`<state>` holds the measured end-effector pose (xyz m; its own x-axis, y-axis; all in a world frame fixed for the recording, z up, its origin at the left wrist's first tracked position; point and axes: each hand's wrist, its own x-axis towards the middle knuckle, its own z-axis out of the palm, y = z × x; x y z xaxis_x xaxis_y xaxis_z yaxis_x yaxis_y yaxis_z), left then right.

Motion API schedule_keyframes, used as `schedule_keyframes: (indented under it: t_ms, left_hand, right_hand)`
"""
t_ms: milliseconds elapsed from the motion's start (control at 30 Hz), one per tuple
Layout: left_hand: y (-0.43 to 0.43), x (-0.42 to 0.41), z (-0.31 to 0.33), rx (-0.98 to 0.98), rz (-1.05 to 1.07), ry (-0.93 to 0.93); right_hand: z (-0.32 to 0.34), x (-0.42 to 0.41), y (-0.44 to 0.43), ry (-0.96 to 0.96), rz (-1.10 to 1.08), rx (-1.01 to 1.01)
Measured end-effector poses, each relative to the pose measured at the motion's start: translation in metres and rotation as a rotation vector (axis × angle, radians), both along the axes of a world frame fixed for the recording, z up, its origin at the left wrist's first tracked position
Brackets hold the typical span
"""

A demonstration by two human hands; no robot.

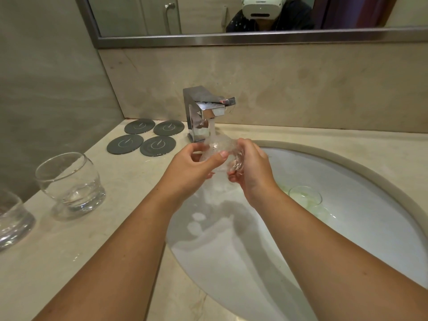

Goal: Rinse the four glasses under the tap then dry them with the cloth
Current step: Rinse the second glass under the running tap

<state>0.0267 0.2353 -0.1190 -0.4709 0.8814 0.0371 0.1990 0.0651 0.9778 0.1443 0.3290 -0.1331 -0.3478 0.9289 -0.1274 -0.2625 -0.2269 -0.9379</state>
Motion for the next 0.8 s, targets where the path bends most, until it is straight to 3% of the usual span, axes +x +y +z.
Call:
schedule_keyframes:
  t_ms: [267,500,700,800]
  left_hand:
    - [-0.0047,-0.0008,0.0049,0.015,-0.004,0.103]
    - [-0.0024,0.0005,0.0014,0.035,-0.081,0.074]
    - [-0.0017,0.0027,0.0031,-0.004,-0.035,0.002]
    - [-0.0031,0.0025,0.0024,0.003,-0.008,0.051]
  right_hand:
    - [0.0001,0.0023,0.0012,-0.039,0.053,-0.111]
    - [-0.0013,0.0016,0.0026,0.019,-0.018,-0.079]
    - [-0.0035,-0.0009,0.0049,0.009,-0.040,-0.029]
    - [-0.0037,-0.0007,0.0048,0.004,-0.029,-0.004]
